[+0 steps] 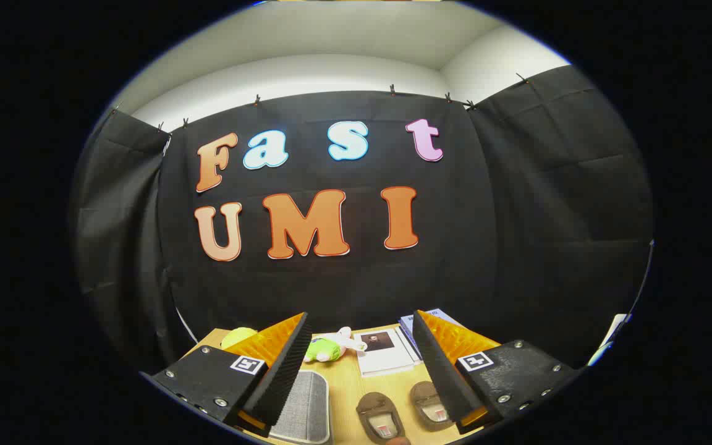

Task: Open the storage box then place both shoes into the box .Put the left shoe in first, then the right shoe, with the right side of both shoes facing outward in a uniform manner.

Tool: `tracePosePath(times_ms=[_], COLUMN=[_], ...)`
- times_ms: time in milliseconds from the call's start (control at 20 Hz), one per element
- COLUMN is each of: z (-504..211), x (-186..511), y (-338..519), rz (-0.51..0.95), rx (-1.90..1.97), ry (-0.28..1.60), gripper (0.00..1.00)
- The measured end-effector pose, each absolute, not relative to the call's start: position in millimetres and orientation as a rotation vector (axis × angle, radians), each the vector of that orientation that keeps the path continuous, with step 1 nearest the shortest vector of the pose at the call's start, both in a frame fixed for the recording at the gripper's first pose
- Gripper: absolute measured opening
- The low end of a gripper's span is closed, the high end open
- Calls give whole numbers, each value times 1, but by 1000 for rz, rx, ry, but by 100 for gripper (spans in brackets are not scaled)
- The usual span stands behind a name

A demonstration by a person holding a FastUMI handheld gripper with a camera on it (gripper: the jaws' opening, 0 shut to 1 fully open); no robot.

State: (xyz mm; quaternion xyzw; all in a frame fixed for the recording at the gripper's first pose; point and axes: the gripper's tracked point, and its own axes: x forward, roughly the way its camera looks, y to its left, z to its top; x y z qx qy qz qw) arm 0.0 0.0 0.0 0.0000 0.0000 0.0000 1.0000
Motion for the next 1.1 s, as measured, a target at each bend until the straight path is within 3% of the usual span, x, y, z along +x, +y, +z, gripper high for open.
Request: tracePosePath(times_ms=[1100], z=[-18], x=[-2], y=[-19], rz=[3], rx=[-12], ry=[38], gripper=[98])
